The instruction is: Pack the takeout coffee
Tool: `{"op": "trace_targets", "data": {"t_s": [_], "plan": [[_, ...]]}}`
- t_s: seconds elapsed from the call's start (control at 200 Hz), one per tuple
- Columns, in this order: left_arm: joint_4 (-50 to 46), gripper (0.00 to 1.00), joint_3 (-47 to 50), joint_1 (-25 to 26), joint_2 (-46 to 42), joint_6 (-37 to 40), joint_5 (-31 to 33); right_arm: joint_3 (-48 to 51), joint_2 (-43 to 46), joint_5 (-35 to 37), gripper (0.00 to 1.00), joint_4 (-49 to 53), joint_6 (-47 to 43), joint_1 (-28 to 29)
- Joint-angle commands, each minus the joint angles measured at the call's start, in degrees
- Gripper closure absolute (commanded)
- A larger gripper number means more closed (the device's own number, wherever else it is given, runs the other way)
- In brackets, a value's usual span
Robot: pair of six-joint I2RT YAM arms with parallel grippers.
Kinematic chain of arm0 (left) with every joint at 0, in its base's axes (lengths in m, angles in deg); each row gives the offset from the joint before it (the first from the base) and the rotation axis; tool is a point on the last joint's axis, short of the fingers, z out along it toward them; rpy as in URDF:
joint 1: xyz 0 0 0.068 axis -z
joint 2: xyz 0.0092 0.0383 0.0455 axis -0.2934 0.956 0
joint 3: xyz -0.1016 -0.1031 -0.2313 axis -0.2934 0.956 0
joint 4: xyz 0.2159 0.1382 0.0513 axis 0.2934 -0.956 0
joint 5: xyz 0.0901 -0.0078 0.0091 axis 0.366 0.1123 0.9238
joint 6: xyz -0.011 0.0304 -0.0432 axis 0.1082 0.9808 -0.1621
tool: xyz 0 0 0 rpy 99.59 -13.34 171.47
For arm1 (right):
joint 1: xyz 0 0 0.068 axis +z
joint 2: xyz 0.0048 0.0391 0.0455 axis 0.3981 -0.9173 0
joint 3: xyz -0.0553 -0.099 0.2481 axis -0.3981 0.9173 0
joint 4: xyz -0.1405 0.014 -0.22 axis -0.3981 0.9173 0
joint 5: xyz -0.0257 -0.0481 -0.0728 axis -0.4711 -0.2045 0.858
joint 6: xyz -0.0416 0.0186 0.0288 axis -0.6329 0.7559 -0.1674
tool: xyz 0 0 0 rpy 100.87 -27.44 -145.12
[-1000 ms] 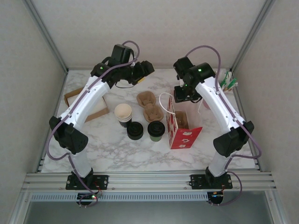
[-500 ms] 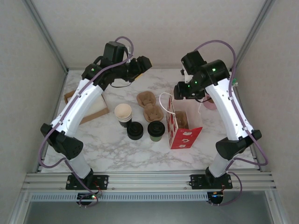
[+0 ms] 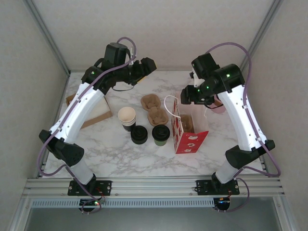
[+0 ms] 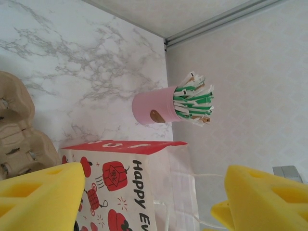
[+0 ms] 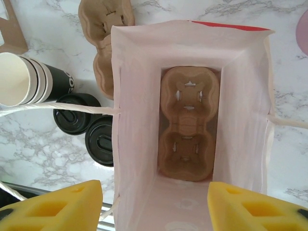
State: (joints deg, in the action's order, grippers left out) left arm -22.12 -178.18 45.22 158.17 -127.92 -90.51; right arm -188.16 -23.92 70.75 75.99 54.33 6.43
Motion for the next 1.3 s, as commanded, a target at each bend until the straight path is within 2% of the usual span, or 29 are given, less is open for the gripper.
{"op": "trace_targets", "data": {"t_s": [0.0, 0.225, 0.546, 0.656, 0.961, 1.292], "plan": [[0.9, 0.22, -1.3, 0.8, -2.8, 2.5, 1.5, 0.4, 1.7, -1.6, 0.39, 1.5, 0.9, 0.3], [4.7, 0.16, 1.4, 1.6, -5.1, 8.0, 5.6, 2.1, 3.6, -4.1, 0.36, -3.5, 0.2, 0.3], [19.8, 0.01, 19.8, 2.3, -15.7, 14.8, 11.8, 11.6, 9.4, -5.1, 0.27, -17.5, -2.7, 0.3], [22.7, 0.00, 23.9, 2.3, -18.2, 15.7, 11.2, 12.4, 10.0, -5.2, 0.26, -19.8, -2.7, 0.3], [16.3, 0.00, 23.9, 2.4, -20.7, 16.8, 9.5, 15.0, 12.8, -8.3, 0.23, -22.5, 0.5, 0.5], [15.8, 0.00, 26.2, 2.4, -22.5, 17.9, 9.6, 19.1, 15.6, -10.0, 0.18, -24.3, 0.2, 1.1]]}}
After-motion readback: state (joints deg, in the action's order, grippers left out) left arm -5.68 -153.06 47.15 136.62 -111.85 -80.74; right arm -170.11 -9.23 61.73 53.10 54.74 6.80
